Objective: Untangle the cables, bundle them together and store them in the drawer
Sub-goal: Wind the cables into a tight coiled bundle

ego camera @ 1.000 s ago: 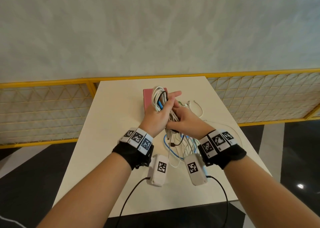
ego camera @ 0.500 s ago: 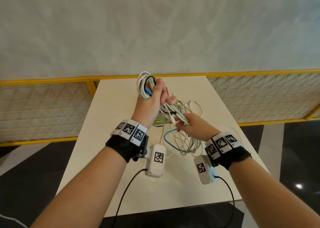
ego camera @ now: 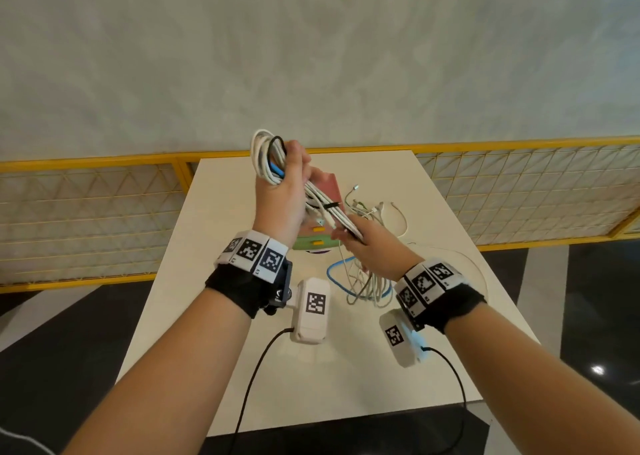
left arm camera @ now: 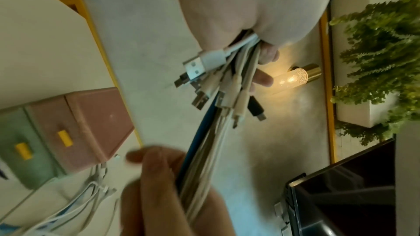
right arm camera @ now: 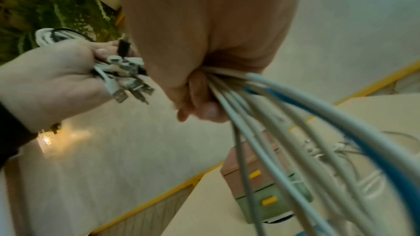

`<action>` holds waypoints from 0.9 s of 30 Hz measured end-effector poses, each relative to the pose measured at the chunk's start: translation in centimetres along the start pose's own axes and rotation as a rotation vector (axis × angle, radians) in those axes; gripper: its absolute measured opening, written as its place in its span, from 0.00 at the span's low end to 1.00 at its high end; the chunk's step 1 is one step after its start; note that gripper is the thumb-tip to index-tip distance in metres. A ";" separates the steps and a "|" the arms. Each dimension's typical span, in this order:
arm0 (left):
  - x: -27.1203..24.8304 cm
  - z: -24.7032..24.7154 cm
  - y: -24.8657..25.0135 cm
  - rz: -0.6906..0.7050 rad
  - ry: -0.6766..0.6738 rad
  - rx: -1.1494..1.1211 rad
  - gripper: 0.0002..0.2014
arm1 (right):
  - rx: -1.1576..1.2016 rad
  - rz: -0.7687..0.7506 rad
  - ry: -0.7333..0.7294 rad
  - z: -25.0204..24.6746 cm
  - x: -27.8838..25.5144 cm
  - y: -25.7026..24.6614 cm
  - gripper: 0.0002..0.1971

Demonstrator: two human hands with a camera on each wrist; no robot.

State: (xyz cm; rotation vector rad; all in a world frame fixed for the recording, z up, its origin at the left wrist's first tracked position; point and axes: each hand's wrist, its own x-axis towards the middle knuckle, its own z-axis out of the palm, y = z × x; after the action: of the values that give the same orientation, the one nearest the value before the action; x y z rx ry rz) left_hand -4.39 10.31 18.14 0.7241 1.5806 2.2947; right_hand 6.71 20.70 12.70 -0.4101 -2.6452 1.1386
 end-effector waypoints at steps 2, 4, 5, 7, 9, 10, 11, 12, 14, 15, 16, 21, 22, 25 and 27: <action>0.7 -0.9 0.4 0.039 0.024 -0.039 0.13 | 0.053 0.028 -0.046 -0.9 -0.4 0.8 0.11; 1.3 -1.8 0.6 0.061 0.029 -0.103 0.11 | 0.122 0.053 -0.082 -1.9 -0.8 1.5 0.11; 1.4 -2.1 0.7 0.065 0.018 -0.110 0.11 | 0.175 0.068 -0.093 -2.3 -0.9 1.8 0.10; 1.6 -2.7 1.0 0.078 -0.038 -0.017 0.11 | 0.293 0.094 -0.078 -3.1 -1.0 2.0 0.09; 1.5 -2.8 1.1 0.074 -0.112 0.214 0.12 | 0.325 0.125 -0.032 -3.8 -0.6 2.0 0.10; 1.5 -2.7 1.0 0.071 -0.143 0.354 0.12 | 0.293 0.128 -0.008 -4.2 -0.3 1.8 0.10; 1.3 -2.5 1.0 0.070 -0.175 0.482 0.12 | 0.234 0.125 0.010 -4.4 -0.1 1.6 0.12; 1.2 -2.2 0.8 0.067 -0.210 0.574 0.11 | 0.164 0.114 0.024 -4.6 0.3 1.4 0.15; 0.8 -1.7 0.4 0.041 -0.296 0.638 0.10 | 0.037 0.093 0.049 -4.8 0.9 0.9 0.19; 0.6 -1.4 0.2 0.022 -0.351 0.636 0.11 | -0.007 0.081 0.060 -4.8 1.1 0.6 0.18; 0.4 -1.2 -0.1 -0.004 -0.420 0.631 0.15 | -0.033 0.067 0.058 -4.9 1.2 0.1 0.17; -0.3 0.0 -1.9 -0.163 -0.650 0.776 0.09 | -0.028 0.071 -0.135 -5.8 1.3 -1.4 0.10; -0.2 -0.1 -2.1 -0.156 -0.645 0.764 0.08 | 0.016 0.103 -0.169 -6.2 1.1 -1.6 0.08; 0.1 -0.5 -2.2 -0.153 -0.690 0.673 0.05 | 0.242 0.135 -0.178 -7.1 0.7 -1.4 0.07; 0.2 -0.7 -2.1 -0.190 -0.659 0.610 0.05 | 0.212 0.080 -0.134 -7.4 0.4 -0.6 0.08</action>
State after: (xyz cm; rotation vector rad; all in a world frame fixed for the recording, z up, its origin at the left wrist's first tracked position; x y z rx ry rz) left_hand -5.06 10.60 16.01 1.2367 1.8722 1.2193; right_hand 8.61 25.39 18.13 -0.4147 -2.6016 1.5039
